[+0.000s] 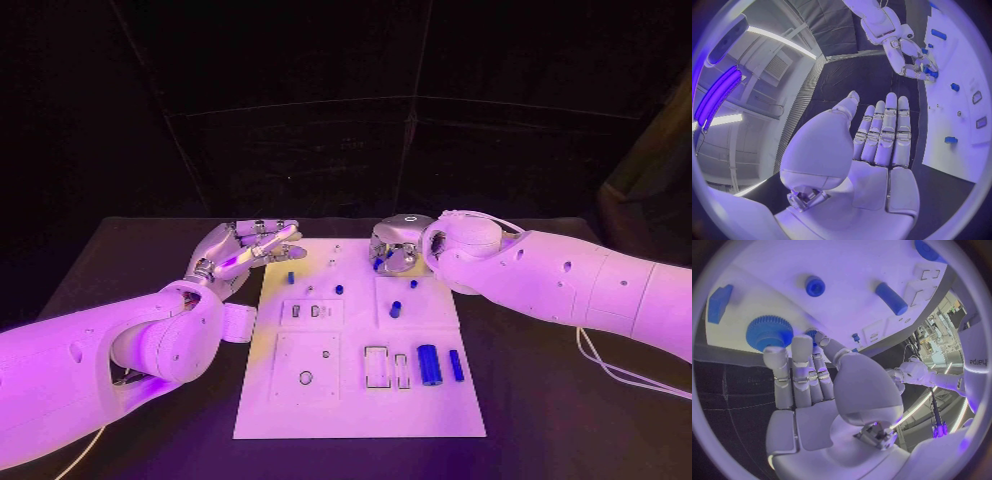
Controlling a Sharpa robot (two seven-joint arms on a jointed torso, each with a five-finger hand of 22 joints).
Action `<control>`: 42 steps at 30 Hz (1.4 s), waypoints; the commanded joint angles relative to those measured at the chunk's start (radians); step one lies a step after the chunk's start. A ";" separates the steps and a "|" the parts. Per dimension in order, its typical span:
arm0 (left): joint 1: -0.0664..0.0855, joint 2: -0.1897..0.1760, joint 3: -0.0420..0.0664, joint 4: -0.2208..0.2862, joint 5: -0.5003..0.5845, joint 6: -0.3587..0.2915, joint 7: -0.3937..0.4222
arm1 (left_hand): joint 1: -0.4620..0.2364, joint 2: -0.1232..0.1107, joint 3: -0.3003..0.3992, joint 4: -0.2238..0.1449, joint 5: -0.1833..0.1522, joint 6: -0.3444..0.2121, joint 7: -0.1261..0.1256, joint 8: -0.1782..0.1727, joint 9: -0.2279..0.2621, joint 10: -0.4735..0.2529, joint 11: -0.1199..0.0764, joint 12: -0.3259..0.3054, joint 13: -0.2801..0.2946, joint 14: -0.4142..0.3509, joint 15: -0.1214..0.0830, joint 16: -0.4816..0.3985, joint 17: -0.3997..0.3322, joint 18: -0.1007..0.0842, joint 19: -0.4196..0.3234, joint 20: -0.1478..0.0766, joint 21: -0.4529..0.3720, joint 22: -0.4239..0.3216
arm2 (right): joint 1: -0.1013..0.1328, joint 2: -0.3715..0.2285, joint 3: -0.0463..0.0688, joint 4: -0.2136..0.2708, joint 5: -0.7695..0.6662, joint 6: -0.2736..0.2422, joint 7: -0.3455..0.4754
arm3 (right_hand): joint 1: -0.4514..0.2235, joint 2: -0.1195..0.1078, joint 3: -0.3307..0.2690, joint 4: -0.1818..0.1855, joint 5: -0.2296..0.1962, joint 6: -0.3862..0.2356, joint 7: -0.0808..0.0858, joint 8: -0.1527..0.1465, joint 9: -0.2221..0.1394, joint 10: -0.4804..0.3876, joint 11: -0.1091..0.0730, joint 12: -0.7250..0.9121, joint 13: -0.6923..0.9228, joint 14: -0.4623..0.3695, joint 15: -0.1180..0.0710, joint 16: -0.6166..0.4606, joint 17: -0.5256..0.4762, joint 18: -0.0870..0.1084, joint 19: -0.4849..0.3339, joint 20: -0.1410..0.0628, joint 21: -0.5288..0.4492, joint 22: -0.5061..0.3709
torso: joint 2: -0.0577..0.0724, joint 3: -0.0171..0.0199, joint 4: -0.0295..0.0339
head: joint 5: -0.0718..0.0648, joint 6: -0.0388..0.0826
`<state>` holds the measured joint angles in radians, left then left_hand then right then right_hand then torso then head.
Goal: Assemble the parts on the task board
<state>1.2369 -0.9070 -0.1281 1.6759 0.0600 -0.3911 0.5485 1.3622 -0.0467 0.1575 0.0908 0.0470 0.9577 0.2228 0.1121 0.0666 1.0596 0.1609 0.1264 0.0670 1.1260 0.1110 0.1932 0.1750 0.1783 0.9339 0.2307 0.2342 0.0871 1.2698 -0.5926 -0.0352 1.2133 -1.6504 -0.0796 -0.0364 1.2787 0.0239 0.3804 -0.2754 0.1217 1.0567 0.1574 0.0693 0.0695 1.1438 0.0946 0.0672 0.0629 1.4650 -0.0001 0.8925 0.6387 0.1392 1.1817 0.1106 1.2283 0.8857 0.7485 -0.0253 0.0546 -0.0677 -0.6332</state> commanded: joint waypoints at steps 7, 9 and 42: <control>0.002 0.000 0.001 0.000 -0.005 0.014 -0.003 | -0.004 0.004 0.003 -0.008 0.003 0.005 0.001 -0.006 -0.001 -0.001 0.005 -0.008 -0.001 0.000 0.006 -0.006 0.002 0.006 0.006 0.001 -0.008 -0.002 | 0.002 -0.001 0.000 0.003 -0.028 -0.022 -0.011 | 0.006 -0.008 0.048 0.001 -0.020 0.030 0.000 0.005 0.004 0.036 -0.005 0.002 0.002 0.007 -0.001 0.080 0.081 -0.023 0.046 -0.004 0.055 0.086 | 0.002 -0.0008 0.0001 | 0.005 -0.002; 0.002 0.000 0.001 0.000 -0.005 0.014 -0.003 | -0.003 0.004 0.003 -0.010 0.003 0.005 0.000 -0.006 -0.001 -0.001 0.005 -0.009 -0.001 0.000 0.006 -0.007 0.003 0.006 0.007 0.001 -0.009 -0.003 | 0.002 -0.003 0.000 0.006 -0.031 -0.045 -0.013 | 0.009 -0.008 0.062 0.003 -0.020 0.035 0.000 0.005 0.004 0.043 -0.006 0.001 0.002 0.006 -0.001 0.094 0.093 -0.025 0.052 -0.005 0.066 0.102 | 0.001 -0.0010 -0.0002 | 0.006 -0.002; 0.003 -0.004 0.001 0.003 -0.005 0.015 -0.004 | 0.000 0.006 0.006 -0.017 0.003 0.006 -0.001 -0.009 -0.001 0.000 0.004 -0.012 -0.001 0.002 0.006 -0.011 0.005 0.006 0.009 0.001 -0.011 -0.005 | 0.002 0.087 0.002 -0.037 -0.015 -0.267 -0.024 | 0.000 -0.039 0.109 0.025 -0.024 0.047 0.000 -0.001 0.004 0.055 -0.007 -0.005 0.001 0.015 0.000 0.200 0.199 -0.043 0.100 -0.003 0.132 0.207 | 0.007 -0.0048 0.0057 | 0.019 0.019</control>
<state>1.2373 -0.9117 -0.1281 1.6771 0.0600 -0.3891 0.5406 1.3623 -0.0468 0.1632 0.0798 0.0470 0.9577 0.2228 0.1094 0.0668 1.0596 0.1609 0.1191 0.0672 1.1259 0.1110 0.1886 0.1784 0.1781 0.9339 0.2307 0.2288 0.0834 1.2695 -0.5083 -0.0340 1.1794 -1.6698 -0.3490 -0.0638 1.2800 -0.0042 0.4838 -0.2521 0.0988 1.1009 0.1554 0.0693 0.0731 1.1903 0.0908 0.0652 0.0641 1.4650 -0.0001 1.0890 0.8368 0.1082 1.2762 0.1050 1.3553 1.0923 0.7550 -0.0295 0.0608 -0.0500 -0.6146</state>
